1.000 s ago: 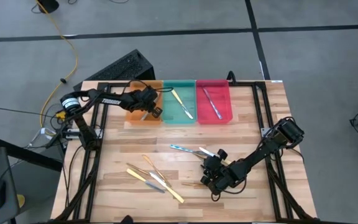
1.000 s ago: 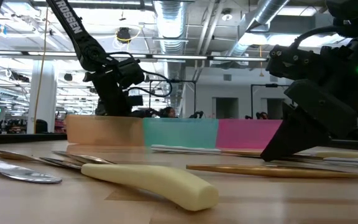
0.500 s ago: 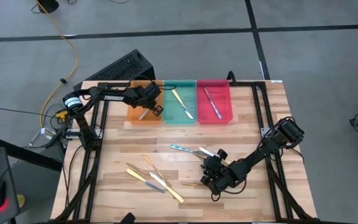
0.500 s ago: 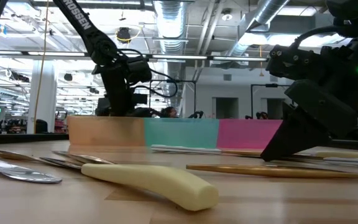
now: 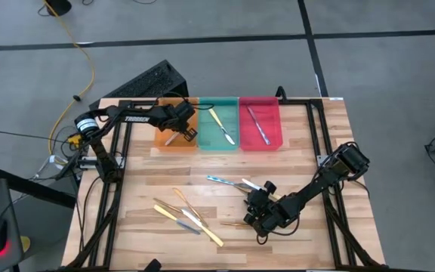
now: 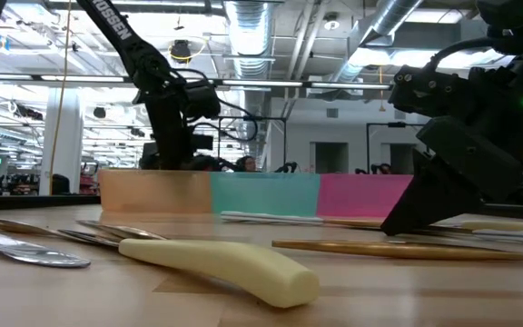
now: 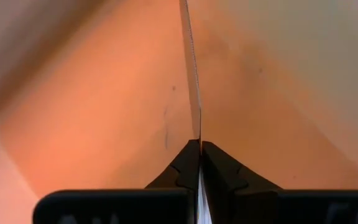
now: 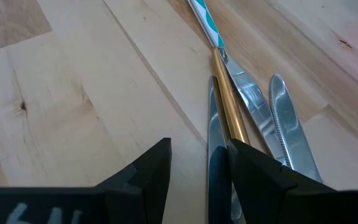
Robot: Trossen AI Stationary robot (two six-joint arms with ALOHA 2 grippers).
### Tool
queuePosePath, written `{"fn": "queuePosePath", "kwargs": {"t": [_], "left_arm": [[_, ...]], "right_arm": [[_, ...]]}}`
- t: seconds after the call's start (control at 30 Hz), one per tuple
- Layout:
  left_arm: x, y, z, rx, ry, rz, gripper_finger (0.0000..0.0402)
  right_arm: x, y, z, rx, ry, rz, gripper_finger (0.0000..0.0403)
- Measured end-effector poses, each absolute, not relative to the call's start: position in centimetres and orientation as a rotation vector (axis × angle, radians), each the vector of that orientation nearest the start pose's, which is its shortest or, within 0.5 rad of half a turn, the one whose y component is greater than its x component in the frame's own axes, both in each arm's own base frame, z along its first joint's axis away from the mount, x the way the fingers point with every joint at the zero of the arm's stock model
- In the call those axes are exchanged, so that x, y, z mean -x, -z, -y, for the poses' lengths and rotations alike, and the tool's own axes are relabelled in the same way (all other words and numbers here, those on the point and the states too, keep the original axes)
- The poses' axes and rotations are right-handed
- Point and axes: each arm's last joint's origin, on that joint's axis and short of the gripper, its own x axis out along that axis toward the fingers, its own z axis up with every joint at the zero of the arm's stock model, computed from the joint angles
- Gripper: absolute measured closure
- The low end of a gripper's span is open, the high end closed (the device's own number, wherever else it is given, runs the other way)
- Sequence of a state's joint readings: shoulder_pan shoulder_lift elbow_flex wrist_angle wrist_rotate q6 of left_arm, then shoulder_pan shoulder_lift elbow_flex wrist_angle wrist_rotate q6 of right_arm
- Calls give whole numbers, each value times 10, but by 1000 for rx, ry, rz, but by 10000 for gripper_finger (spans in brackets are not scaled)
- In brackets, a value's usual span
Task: Sort silverware by color (type)
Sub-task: Put the blue patterned table knife into the red bin
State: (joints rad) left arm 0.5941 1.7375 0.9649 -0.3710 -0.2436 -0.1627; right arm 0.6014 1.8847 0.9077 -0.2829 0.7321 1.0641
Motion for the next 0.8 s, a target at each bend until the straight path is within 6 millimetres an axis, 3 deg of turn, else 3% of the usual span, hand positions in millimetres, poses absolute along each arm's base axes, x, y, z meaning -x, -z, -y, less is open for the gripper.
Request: {"fn": "queuePosePath", "kwargs": {"t": [0.57,0.67,0.8], "left_arm": [[-239,-247,-161,313,-805,-750,401],[-238,-250,-159,268,-805,-754,401],[-245,-236,-163,223,-786,-822,392]], "right_arm": [[-271,-100,-162,-191,587,-770,217],[-271,-100,-162,-190,588,-769,217],[-272,-100,-162,-192,589,-766,217]]}}
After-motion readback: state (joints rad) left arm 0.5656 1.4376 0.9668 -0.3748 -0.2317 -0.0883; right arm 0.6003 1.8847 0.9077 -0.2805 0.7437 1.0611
